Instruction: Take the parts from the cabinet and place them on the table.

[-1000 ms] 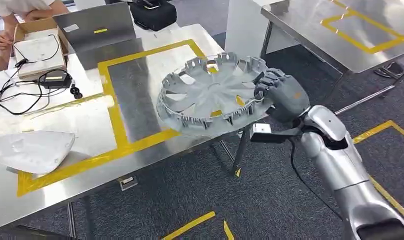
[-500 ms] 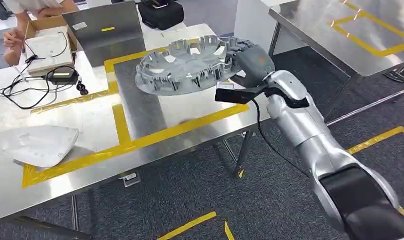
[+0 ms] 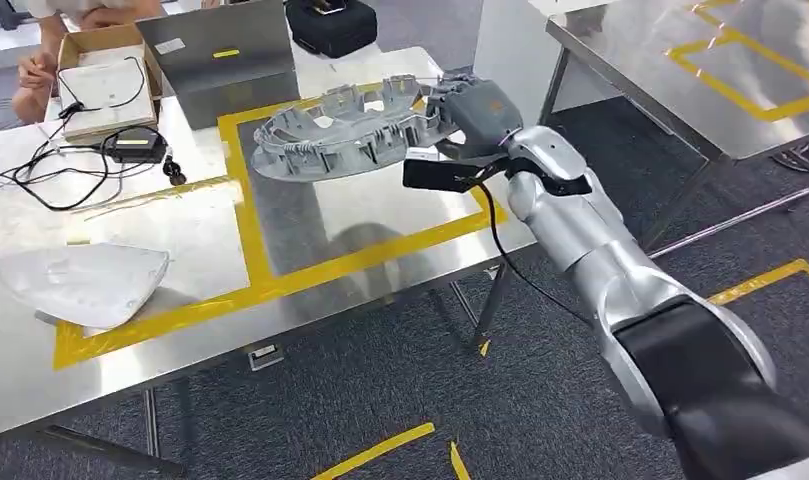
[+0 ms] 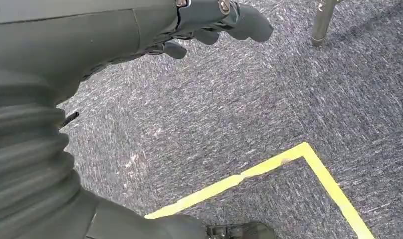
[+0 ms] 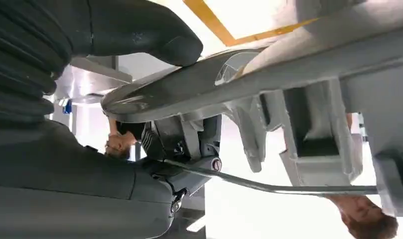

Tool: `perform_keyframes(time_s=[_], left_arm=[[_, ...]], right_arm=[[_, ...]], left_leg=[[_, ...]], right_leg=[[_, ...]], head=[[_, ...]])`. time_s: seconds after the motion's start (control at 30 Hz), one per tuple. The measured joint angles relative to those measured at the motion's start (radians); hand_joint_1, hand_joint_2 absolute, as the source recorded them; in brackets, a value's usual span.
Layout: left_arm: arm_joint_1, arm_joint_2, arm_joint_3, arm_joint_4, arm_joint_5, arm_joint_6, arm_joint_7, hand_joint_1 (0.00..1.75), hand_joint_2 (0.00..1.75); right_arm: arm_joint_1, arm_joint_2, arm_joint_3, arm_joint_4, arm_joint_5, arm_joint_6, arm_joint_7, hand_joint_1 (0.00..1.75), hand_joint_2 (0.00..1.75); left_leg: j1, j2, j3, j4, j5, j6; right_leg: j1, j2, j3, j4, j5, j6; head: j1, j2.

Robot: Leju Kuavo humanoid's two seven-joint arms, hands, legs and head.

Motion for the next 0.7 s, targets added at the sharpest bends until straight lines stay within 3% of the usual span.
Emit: perform_keyframes(time_s=[0.23,0.27,0.3,0.33,0.37,0.47,0.7], left_arm=[[0.002,0.0,-0.008,0.0,-0.013,-0.021,-0.011,0.0,1.75],[0.003,0.0,-0.008,0.0,-0.013,-0.021,-0.013,0.0,0.0],[0.004,0.0,-0.008,0.0,-0.013,-0.021,-0.015,0.0,0.0],[0.005,0.0,-0.008,0.0,-0.013,-0.021,-0.019,0.0,1.75],[0.006,0.0,-0.008,0.0,-0.012,-0.013,-0.024,0.0,0.0],[0.006,0.001,-0.008,0.0,0.008,0.023,-0.023,0.0,0.0],[0.007,0.001,-0.007,0.0,0.018,0.032,0.035,0.0,0.0]], right_arm=[[-0.031,0.03,0.013,0.076,0.024,0.017,0.04,1.75,1.75],[-0.033,0.031,0.014,0.088,0.026,0.021,0.04,0.0,0.0],[-0.032,0.031,0.015,0.098,0.027,0.023,0.04,0.0,0.0],[-0.032,0.031,0.015,0.106,0.026,0.024,0.039,0.0,0.0],[-0.033,0.031,0.015,0.115,0.021,0.023,0.037,0.0,0.0],[-0.021,0.025,0.015,0.137,0.007,0.02,0.029,0.0,0.0],[0.019,-0.028,0.015,0.156,-0.041,-0.021,-0.022,0.0,0.0]], left_leg=[[0.003,0.002,0.001,0.0,0.001,-0.001],[0.003,0.001,0.001,0.0,0.001,-0.001],[0.004,0.001,0.001,0.0,0.001,-0.002],[0.004,0.001,0.001,0.0,0.001,-0.002],[0.004,0.002,0.001,0.0,0.001,-0.002],[0.004,0.002,0.001,0.0,0.001,-0.002],[0.003,0.002,0.001,0.0,0.001,-0.002]], right_leg=[[0.0,0.001,-0.001,0.001,0.0,0.0],[0.0,0.001,-0.001,0.001,0.0,0.0],[0.0,0.001,-0.001,0.001,0.0,0.0],[0.0,0.001,-0.001,0.001,0.0,0.0],[0.0,0.001,-0.001,0.001,0.0,0.0],[0.001,0.001,-0.001,0.001,0.0,0.0],[0.0,0.002,-0.001,0.001,0.0,0.0]], head=[[0.0,0.0],[0.0,0.0],[0.0,0.0],[0.0,0.0],[0.0,0.0],[0.0,0.0],[0.0,0.0]])
